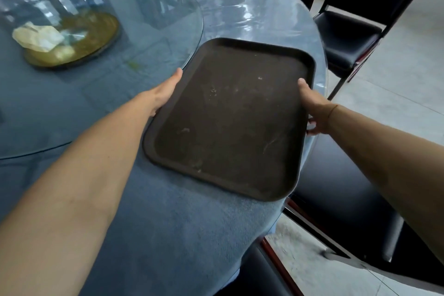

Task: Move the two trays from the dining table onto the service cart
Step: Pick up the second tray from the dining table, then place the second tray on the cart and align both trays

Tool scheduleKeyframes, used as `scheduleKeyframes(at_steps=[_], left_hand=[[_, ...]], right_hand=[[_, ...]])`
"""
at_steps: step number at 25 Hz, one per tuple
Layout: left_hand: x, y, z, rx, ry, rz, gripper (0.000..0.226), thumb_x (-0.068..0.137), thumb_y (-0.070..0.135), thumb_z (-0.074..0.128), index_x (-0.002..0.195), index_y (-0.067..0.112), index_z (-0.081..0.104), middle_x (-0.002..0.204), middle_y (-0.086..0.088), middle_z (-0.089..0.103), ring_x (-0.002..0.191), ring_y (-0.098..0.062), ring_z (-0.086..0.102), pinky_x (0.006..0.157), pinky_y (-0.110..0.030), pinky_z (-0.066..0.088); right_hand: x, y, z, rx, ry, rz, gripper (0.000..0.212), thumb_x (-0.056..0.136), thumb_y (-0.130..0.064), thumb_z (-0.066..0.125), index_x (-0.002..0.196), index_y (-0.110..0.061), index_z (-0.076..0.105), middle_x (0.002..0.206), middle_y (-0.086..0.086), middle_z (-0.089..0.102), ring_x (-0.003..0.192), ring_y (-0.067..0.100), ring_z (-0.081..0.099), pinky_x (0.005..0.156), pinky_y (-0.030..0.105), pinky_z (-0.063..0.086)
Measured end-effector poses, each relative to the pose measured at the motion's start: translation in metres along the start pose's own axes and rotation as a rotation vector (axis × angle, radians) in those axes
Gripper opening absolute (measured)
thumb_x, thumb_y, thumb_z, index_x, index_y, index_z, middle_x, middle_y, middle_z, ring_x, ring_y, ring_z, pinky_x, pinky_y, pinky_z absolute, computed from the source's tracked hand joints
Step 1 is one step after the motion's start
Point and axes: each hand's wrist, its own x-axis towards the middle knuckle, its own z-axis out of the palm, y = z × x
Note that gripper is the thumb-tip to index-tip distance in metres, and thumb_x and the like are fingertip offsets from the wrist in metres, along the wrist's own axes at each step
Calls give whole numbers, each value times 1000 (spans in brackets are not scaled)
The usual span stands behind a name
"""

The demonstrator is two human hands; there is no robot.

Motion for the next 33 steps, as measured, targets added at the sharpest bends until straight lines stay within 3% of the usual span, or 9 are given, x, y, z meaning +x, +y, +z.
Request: scheduleKeyframes(at_steps=[3, 5, 8, 11, 13, 19, 23, 29, 33], left_hand=[[3, 6, -2, 45, -30, -82, 104, 64, 97, 15, 136, 32, 53, 118, -3, 63, 114, -22, 57, 90, -39, 40], [1, 10, -3, 78, -27, -143, 123, 52, 101, 13, 150, 30, 37, 150, -16, 44, 138, -39, 40, 105, -52, 31], [-2, 13, -5, 73, -38, -179, 137, 40, 103, 14, 154, 27, 24, 159, -18, 19, 146, -41, 19, 111, -56, 23], [1, 18, -12, 98, -22, -179, 138, 37, 103, 15, 140, 19, 50, 133, -15, 58, 122, -35, 53, 85, -51, 43], [-1, 21, -17, 107, -29, -187, 135, 42, 102, 14, 137, 16, 54, 133, -13, 57, 122, -35, 53, 73, -48, 42], [-29, 20, -33, 50, -78, -207, 117, 64, 98, 13, 139, 15, 47, 134, -14, 51, 128, -35, 46, 101, -64, 31], [-54, 20, -47, 5, -7, -198, 94, 67, 97, 19, 88, 12, 56, 95, -8, 58, 84, -23, 55, 66, -40, 43], [-106, 18, -71, -45, -35, -176, 102, 70, 95, 20, 107, 9, 59, 105, -11, 60, 93, -25, 56, 75, -39, 44], [-156, 17, -92, -49, -28, -137, 93, 70, 95, 20, 99, 15, 57, 94, -12, 61, 87, -26, 57, 75, -40, 45]], right_hand=[[-1, -4, -11, 25, -93, 80, 79, 85, -82, 30, 129, -17, 44, 125, 8, 48, 103, 31, 52, 84, 50, 44], [-1, -8, -18, 16, -123, 92, 89, 80, -86, 33, 130, -15, 48, 127, 12, 52, 103, 34, 56, 86, 52, 49], [-5, -15, -21, 24, -142, 104, 93, 76, -89, 38, 131, -14, 50, 125, 17, 55, 103, 38, 58, 84, 54, 53], [-7, -17, -24, 55, -153, 115, 96, 74, -90, 39, 133, -15, 50, 126, 18, 54, 106, 40, 57, 79, 55, 54], [-9, -20, -25, 71, -156, 113, 97, 73, -90, 41, 135, -16, 49, 130, 19, 53, 111, 42, 56, 76, 55, 54], [-32, -38, -29, 87, -165, 103, 96, 70, -89, 46, 136, -18, 47, 133, 18, 54, 114, 42, 56, 74, 55, 55], [-57, -44, -31, 82, -174, 103, 97, 71, -89, 47, 138, -19, 45, 136, 19, 52, 118, 44, 53, 76, 59, 53], [-105, -60, -42, 77, -146, 65, 99, 73, -89, 44, 145, -21, 40, 145, 18, 45, 126, 45, 47, 96, 70, 41], [-154, -65, -47, 73, -154, 37, 101, 70, -90, 46, 143, -20, 42, 142, 17, 46, 123, 44, 47, 98, 71, 38]])
